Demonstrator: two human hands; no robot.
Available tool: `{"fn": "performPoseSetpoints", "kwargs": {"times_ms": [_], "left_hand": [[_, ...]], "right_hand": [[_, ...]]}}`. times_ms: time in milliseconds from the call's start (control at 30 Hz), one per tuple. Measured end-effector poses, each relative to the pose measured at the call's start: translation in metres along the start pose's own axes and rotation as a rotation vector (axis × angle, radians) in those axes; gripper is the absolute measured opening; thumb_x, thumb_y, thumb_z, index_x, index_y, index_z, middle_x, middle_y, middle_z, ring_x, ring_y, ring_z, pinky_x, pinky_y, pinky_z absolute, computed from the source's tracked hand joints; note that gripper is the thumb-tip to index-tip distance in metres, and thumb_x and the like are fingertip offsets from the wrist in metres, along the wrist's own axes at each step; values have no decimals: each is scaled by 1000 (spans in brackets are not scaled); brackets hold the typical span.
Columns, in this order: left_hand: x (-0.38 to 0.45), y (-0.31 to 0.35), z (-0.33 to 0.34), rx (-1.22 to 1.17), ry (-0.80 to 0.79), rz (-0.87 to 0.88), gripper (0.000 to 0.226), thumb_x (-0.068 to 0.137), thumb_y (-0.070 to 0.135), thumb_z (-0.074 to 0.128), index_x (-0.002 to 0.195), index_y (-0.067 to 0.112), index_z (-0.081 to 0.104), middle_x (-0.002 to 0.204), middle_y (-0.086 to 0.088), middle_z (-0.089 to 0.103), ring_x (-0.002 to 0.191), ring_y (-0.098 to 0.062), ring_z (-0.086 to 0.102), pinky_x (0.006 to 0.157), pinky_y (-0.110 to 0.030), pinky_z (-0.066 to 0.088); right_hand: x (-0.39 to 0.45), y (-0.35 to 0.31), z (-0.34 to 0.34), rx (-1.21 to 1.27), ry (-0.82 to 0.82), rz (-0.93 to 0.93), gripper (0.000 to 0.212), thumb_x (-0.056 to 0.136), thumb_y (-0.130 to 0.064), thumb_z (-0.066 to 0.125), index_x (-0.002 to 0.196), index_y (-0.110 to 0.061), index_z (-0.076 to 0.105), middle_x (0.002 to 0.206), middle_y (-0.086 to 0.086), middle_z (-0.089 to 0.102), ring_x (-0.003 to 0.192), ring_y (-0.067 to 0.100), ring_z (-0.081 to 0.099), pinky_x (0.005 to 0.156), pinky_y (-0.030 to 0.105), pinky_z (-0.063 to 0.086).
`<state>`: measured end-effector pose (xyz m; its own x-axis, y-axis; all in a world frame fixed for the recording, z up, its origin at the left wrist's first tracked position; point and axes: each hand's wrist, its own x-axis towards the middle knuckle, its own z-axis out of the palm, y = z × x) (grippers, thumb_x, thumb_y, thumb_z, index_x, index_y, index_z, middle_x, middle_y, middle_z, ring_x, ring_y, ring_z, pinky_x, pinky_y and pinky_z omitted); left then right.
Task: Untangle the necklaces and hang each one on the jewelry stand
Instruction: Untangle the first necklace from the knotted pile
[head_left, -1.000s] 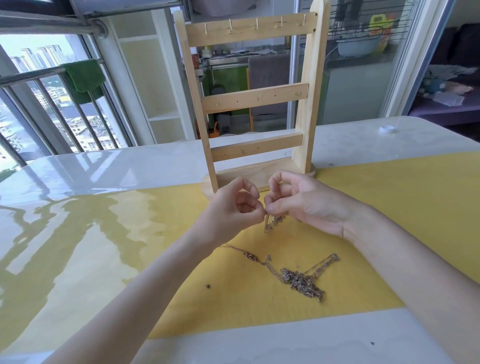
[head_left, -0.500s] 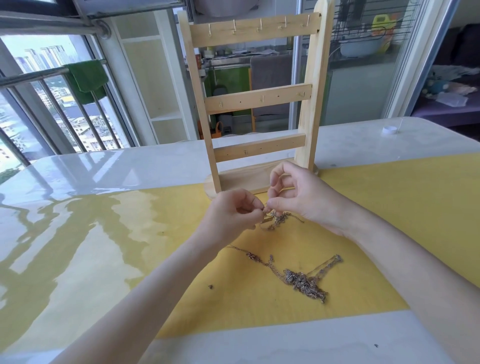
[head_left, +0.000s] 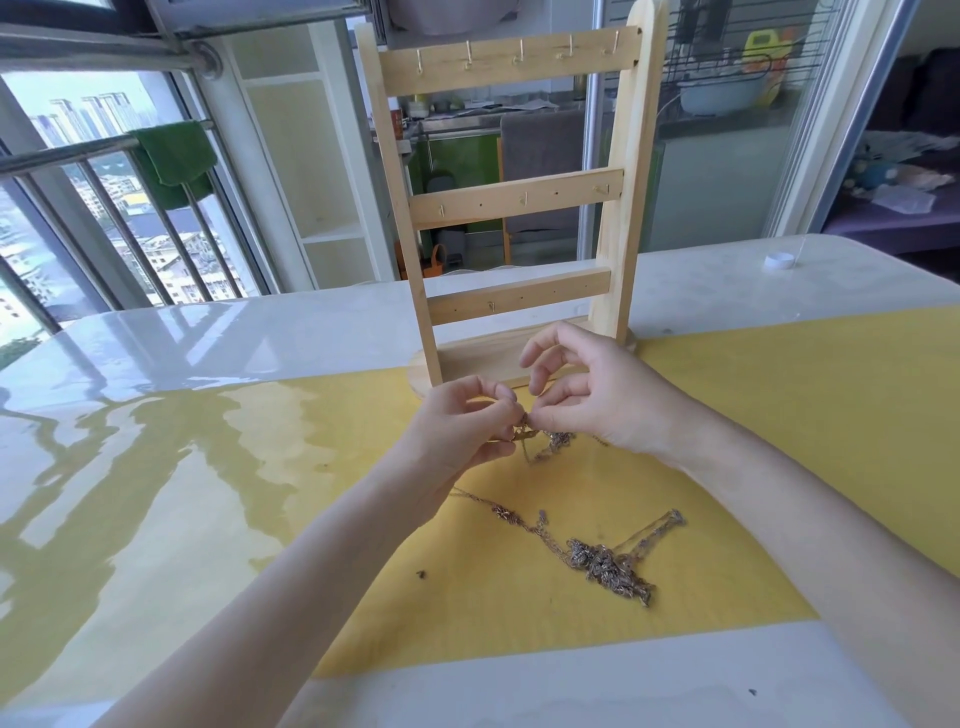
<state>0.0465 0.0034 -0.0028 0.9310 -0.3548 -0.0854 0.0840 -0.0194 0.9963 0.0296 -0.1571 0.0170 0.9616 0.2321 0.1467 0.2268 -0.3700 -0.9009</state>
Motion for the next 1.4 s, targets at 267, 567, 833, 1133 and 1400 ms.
{"fn": "performPoseSetpoints", "kwargs": {"times_ms": [267, 567, 833, 1133, 1400], "left_hand": [[-1, 2, -4, 67, -97, -6, 14, 84, 6, 67, 94, 12, 59, 73, 0, 64, 65, -7, 59, 66, -20, 52], [-1, 0, 2, 230, -112, 99, 16, 88, 0, 59, 90, 13, 50, 68, 3, 59, 56, -4, 50, 58, -16, 45], [2, -11, 6, 240, 2, 15, 10, 87, 5, 60, 89, 12, 53, 61, 8, 56, 52, -4, 49, 62, -19, 46], [0, -1, 5, -88, -23, -39, 10, 92, 4, 51, 91, 12, 56, 70, 2, 55, 57, -7, 48, 59, -18, 49], [2, 0, 4, -242, -14, -57, 12, 95, 5, 48, 92, 16, 49, 69, 4, 56, 57, -7, 47, 56, -19, 47]], "right_hand": [[-1, 2, -1, 28, -48, 29, 35, 80, 8, 62, 95, -21, 49, 92, 1, 52, 72, 11, 57, 68, 22, 46], [0, 11, -2, 280, -116, 134, 37, 79, 15, 60, 97, -16, 49, 92, 4, 50, 78, 19, 51, 79, 32, 39], [-1, 1, 10, -36, 0, 29, 36, 79, 9, 59, 94, -20, 45, 92, 0, 50, 63, 4, 48, 58, 14, 38], [3, 5, 1, 107, 207, 29, 26, 82, -1, 68, 89, -19, 51, 95, 2, 57, 77, 13, 60, 76, 24, 48], [2, 5, 3, 157, 127, 119, 14, 79, -12, 73, 89, -5, 66, 82, 12, 72, 71, 10, 64, 69, 22, 51]]}}
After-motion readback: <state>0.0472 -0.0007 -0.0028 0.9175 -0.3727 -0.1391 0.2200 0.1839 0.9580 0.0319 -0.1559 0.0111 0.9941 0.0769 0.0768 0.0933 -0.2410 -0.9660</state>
